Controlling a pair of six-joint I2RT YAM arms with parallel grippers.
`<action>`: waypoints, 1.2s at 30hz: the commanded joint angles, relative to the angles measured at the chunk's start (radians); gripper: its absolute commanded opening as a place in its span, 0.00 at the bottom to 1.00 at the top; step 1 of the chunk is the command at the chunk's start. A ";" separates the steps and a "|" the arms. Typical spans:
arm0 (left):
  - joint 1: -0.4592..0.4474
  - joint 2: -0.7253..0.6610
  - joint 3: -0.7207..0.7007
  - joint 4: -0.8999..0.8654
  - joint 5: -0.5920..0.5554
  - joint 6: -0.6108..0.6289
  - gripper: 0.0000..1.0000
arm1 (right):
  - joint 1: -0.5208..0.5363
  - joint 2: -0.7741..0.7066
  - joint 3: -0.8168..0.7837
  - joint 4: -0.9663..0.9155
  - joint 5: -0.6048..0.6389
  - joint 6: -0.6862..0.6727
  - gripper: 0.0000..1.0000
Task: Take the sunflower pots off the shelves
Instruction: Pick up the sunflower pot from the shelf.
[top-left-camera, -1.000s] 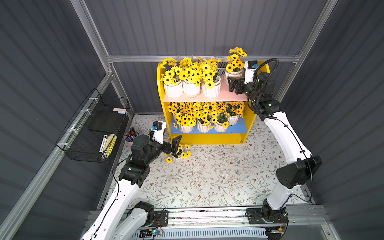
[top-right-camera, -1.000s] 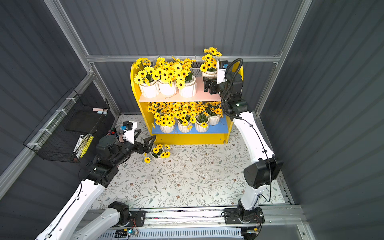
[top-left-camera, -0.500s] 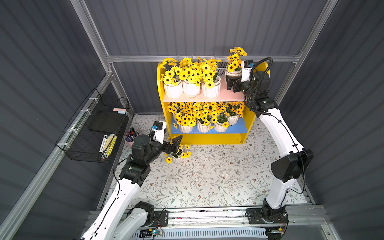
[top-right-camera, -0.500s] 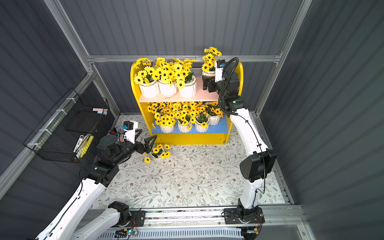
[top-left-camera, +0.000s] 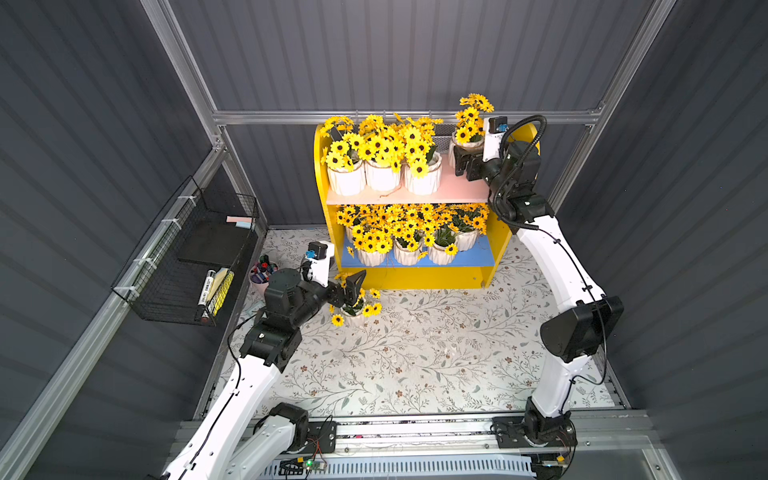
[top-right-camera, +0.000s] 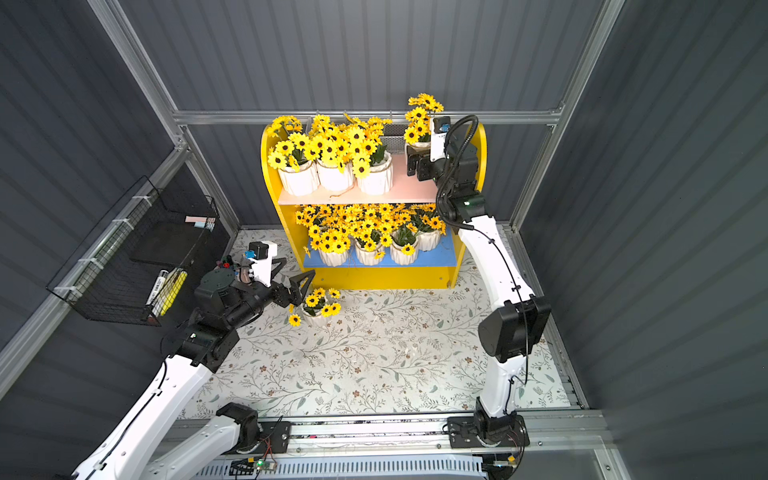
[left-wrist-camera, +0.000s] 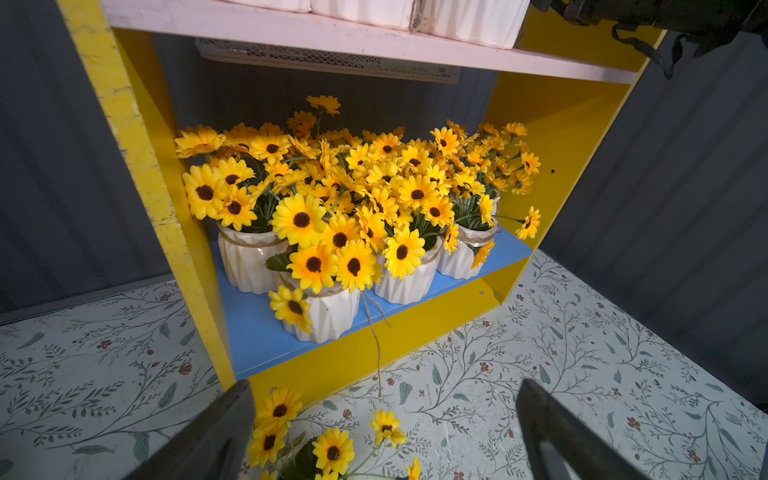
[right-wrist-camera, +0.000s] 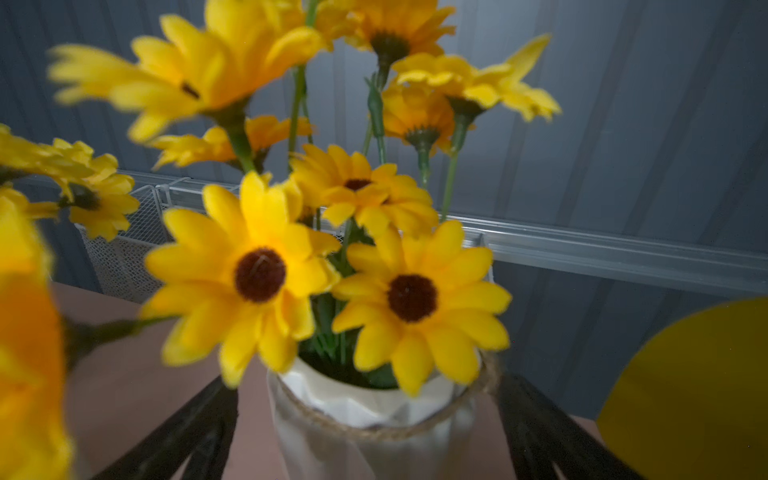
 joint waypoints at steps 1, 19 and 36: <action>-0.007 -0.001 -0.010 0.015 0.018 0.019 0.99 | -0.005 0.012 0.012 0.051 -0.013 -0.035 0.99; -0.007 -0.008 -0.013 0.016 0.024 0.028 0.99 | -0.013 0.092 0.106 0.071 -0.024 -0.013 0.99; -0.007 -0.016 -0.013 0.018 0.035 0.033 0.99 | -0.017 0.175 0.212 0.049 -0.043 0.036 0.99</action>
